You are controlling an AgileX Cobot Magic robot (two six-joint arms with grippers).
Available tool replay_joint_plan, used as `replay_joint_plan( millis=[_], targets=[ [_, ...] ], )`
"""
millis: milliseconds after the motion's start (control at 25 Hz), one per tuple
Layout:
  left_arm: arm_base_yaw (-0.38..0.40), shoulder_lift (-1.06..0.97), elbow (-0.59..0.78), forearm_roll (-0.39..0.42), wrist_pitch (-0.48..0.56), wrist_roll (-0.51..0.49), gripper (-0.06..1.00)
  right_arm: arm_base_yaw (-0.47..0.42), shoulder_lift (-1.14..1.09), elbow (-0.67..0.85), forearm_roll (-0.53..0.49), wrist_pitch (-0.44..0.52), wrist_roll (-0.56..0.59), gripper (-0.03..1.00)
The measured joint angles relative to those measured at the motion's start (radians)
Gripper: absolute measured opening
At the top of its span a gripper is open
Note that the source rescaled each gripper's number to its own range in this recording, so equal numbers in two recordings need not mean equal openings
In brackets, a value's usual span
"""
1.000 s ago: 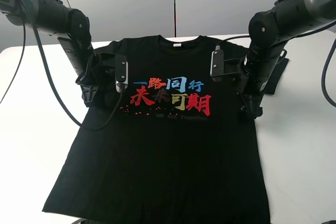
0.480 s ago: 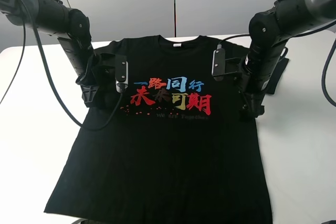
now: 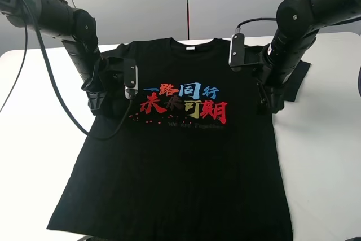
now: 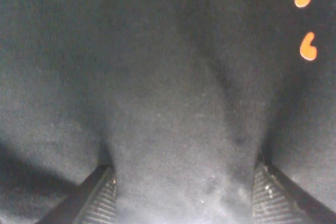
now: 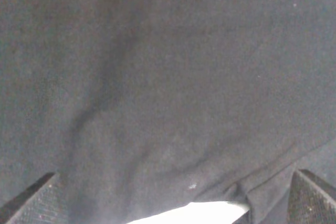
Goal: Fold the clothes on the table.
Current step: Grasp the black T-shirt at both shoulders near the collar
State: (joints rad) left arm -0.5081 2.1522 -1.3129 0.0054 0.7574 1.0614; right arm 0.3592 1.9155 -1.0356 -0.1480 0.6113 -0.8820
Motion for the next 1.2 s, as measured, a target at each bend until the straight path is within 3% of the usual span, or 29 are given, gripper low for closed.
replay_joint_plan(
  millis=[520, 1200],
  targets=[
    [0.0, 0.0, 0.0, 0.0, 0.0, 0.0, 0.74, 0.0, 0.091, -0.004, 0.01, -0.009, -0.015, 0.9],
    [0.0, 0.0, 0.0, -0.005, 0.012, 0.0, 0.74, -0.002, 0.112, -0.014, 0.148, 0.003, -0.13, 0.9]
  ],
)
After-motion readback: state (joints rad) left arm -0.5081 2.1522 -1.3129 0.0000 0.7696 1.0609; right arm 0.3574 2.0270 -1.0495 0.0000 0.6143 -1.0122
